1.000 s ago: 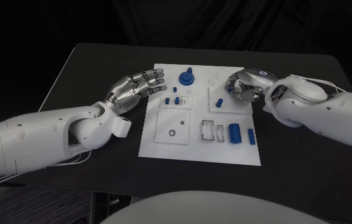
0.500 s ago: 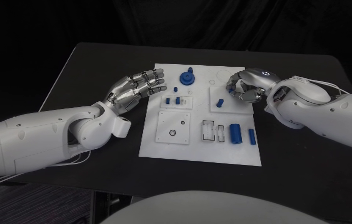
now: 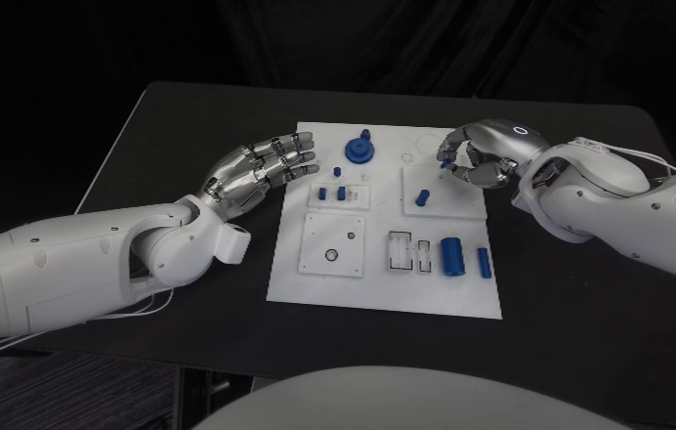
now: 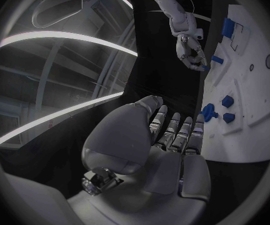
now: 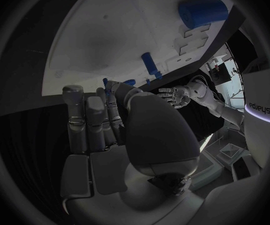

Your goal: Assemble the parts on the task board

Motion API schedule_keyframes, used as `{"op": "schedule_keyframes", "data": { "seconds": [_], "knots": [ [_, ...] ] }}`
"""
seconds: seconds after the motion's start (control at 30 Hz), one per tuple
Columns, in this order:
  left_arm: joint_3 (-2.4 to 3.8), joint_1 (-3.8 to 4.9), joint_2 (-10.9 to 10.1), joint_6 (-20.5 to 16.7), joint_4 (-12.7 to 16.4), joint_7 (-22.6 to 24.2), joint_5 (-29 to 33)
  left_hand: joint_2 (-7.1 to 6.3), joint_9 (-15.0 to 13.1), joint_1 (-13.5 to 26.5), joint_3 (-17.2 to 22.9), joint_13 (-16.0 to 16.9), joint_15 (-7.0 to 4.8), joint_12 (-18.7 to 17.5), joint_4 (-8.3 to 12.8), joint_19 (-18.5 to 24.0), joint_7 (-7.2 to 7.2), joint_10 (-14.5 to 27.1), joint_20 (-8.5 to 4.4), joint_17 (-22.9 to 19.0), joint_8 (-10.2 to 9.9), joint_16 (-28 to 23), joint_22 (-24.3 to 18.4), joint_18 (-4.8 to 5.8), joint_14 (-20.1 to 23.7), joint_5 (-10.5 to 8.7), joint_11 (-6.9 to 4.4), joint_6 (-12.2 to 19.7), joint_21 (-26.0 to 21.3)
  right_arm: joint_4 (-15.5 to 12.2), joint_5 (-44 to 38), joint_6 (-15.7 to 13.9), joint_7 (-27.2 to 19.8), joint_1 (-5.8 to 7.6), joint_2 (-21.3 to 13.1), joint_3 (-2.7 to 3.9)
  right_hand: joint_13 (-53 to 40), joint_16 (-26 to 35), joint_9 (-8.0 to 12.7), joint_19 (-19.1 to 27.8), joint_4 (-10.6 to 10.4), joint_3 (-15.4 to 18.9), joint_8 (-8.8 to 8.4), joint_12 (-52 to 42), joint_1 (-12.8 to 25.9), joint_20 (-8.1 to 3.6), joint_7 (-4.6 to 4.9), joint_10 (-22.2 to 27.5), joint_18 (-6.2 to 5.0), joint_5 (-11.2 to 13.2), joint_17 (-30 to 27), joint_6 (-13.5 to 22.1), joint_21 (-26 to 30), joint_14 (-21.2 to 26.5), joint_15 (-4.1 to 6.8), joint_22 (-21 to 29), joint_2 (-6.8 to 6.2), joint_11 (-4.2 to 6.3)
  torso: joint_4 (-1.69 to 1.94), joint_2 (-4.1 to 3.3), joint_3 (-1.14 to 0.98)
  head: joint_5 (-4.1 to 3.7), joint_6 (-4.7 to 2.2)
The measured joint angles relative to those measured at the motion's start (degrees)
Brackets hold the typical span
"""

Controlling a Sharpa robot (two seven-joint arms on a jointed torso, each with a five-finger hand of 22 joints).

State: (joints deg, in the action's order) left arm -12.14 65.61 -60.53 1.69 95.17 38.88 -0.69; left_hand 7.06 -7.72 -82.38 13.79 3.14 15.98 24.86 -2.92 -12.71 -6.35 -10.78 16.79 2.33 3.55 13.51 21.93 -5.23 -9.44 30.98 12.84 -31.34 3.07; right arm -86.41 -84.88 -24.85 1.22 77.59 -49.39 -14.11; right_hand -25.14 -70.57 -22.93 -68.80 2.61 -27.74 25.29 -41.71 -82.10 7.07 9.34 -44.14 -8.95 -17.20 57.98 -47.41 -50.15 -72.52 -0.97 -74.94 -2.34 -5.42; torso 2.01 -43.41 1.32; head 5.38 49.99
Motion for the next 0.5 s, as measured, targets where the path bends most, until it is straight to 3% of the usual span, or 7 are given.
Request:
{"op": "schedule_keyframes", "data": {
  "seconds": [0.27,0.37,0.5],
  "knots": [
    [0.0,0.0,-0.1,-0.1,-0.1,0.0,0.0,0.0,0.0,0.0,0.2,0.0,0.0,0.0,0.2,0.2,-0.2,0.0,-0.21,0.0,0.2,0.0,-0.4,-0.01,0.0,0.0,0.0,-0.2,-0.2,-2.5,0.1,-0.4,0.2,1.09,-1.0,0.03,0.0,-0.5,-0.2,-0.6,0.2,0.1,0.22,0.0,-0.2,-0.07,0.0,0.0,-0.01,0.0,0.6,0.0,-0.9,-0.8,-0.11,0.0,-0.25,0.0,0.02,0.0,0.03,0.3,0.0],
    [0.0,0.0,0.0,-0.1,-0.2,0.0,0.0,0.0,0.0,0.0,0.2,0.0,0.0,0.0,0.2,0.5,-0.2,0.0,0.08,0.0,0.2,0.0,-0.7,-0.01,0.0,0.0,0.0,-0.2,-0.2,-4.4,-0.1,-0.4,0.3,1.18,-1.4,0.02,0.5,-2.3,-0.3,-2.3,0.2,0.1,0.23,0.0,-0.3,-0.24,-0.2,-0.7,0.96,-0.8,2.8,-0.2,-3.6,-2.6,0.12,0.0,-0.32,0.11,0.02,0.0,0.06,0.49,0.0],
    [0.0,-0.01,0.2,-0.1,-0.3,0.0,0.0,0.0,0.0,0.0,0.2,0.0,0.21,0.0,0.2,0.7,-0.2,0.0,-0.12,0.0,0.2,0.0,-0.9,-0.02,0.2,0.0,0.0,-0.2,-0.2,-8.0,-0.9,-0.3,0.6,1.22,-1.9,-0.02,0.7,-3.8,-0.3,-3.7,0.2,0.1,0.23,0.0,0.0,-0.41,-0.21,-0.9,0.96,-1.0,4.6,-0.2,-5.9,-3.8,0.09,0.0,-0.63,0.32,0.02,0.0,0.08,0.64,0.0]
  ]
}}
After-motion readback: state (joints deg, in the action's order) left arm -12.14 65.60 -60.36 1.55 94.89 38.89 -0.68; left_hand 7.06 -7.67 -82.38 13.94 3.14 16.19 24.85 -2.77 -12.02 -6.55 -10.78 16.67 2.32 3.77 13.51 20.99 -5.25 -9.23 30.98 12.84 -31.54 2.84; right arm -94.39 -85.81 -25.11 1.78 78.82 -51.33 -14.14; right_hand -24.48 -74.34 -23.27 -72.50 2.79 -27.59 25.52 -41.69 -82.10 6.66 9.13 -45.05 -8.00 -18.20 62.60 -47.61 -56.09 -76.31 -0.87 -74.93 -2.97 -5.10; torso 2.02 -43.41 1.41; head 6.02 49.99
